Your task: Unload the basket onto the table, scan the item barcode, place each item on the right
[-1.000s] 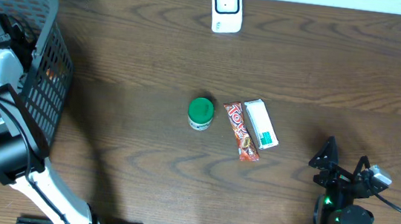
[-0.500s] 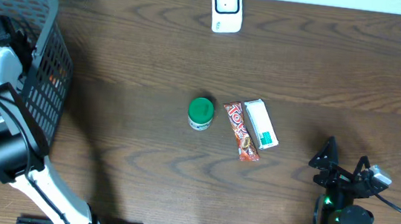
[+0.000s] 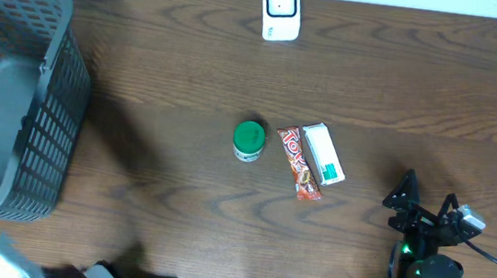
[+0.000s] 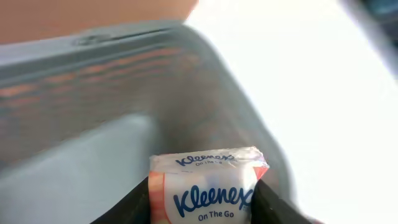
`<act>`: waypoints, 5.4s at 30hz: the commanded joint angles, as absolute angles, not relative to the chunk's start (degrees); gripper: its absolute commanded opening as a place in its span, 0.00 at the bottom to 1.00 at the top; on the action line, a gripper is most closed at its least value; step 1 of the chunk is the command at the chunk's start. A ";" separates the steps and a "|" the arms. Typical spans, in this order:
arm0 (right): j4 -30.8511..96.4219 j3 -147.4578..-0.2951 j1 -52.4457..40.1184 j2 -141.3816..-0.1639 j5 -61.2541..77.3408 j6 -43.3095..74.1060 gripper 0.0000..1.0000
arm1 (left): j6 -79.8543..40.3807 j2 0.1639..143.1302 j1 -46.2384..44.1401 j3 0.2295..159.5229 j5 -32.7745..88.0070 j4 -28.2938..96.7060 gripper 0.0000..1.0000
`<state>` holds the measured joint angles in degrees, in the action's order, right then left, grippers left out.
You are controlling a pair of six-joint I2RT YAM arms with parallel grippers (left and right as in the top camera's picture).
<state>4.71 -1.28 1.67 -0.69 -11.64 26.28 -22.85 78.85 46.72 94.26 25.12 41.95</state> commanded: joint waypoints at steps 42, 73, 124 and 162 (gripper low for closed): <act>4.73 -1.10 1.17 -0.34 -12.12 25.45 0.99 | 13.15 113.60 -42.57 92.12 26.39 35.03 0.43; 4.73 -1.10 1.17 -0.34 -12.12 25.45 0.99 | 17.52 92.49 -40.80 92.64 12.75 46.44 0.95; 4.73 -1.10 1.17 -0.34 -12.12 25.45 0.99 | 26.70 15.05 -18.44 74.65 -28.16 21.34 0.96; 45.23 -79.81 -24.10 -87.83 -3.36 5.50 0.99 | 1.32 15.33 6.68 52.64 -2.15 24.75 0.96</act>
<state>45.06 -79.15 -22.92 -83.02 -1.52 9.26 3.07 14.90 6.39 54.37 -0.86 22.17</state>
